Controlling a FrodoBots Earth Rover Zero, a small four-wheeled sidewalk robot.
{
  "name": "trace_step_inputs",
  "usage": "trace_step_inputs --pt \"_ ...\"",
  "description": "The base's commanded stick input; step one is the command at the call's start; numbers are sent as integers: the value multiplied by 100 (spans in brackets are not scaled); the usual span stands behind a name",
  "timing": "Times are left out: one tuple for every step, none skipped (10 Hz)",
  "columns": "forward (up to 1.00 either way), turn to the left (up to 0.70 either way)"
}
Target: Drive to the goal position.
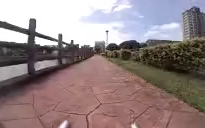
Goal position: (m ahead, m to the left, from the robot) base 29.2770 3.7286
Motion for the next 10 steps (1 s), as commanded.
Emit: trace_step_inputs --pt "100 0" --pt "100 0" --pt "100 0" --pt "100 0" --pt "100 0" --pt "100 0" --pt "100 0" --pt "100 0" --pt "100 0" --pt "100 0"
